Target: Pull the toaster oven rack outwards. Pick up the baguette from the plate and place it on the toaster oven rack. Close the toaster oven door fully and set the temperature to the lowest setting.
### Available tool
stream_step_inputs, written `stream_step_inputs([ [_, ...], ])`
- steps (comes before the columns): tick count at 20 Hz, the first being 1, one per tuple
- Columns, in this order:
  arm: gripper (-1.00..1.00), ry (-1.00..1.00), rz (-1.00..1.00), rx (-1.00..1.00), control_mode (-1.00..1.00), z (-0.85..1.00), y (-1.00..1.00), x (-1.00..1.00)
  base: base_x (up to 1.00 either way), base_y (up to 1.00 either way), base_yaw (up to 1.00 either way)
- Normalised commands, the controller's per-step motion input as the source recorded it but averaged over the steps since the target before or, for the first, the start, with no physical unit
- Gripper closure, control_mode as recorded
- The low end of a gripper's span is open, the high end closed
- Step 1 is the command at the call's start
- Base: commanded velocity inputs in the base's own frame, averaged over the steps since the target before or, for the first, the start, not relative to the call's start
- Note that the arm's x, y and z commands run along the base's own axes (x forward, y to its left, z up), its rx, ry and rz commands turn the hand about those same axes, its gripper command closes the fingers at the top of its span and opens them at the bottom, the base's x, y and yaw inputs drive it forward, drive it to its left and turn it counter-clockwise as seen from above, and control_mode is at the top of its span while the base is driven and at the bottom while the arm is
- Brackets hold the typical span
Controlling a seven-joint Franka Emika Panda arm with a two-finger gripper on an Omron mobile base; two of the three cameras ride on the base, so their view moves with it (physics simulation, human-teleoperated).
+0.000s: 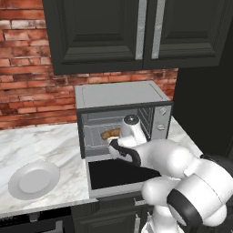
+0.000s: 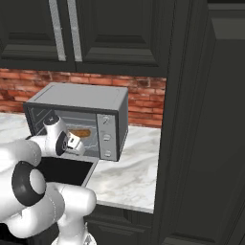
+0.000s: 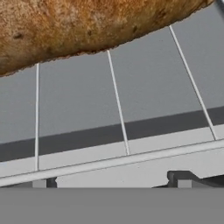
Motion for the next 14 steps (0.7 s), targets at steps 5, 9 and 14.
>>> stream_step_inputs([
  [5, -1.0, 0.0, 0.0, 0.0, -1.0, 0.0, 0.0, 0.66, 0.0, 0.0, 0.0],
  [9, -1.0, 0.0, 0.0, 0.0, -1.0, 0.0, 0.0, 0.48, 0.0, 0.0, 0.0],
  [14, -1.0, -0.01, 0.0, 0.0, -1.0, 0.0, 0.01, 0.04, 0.0, 0.0, 0.0],
])
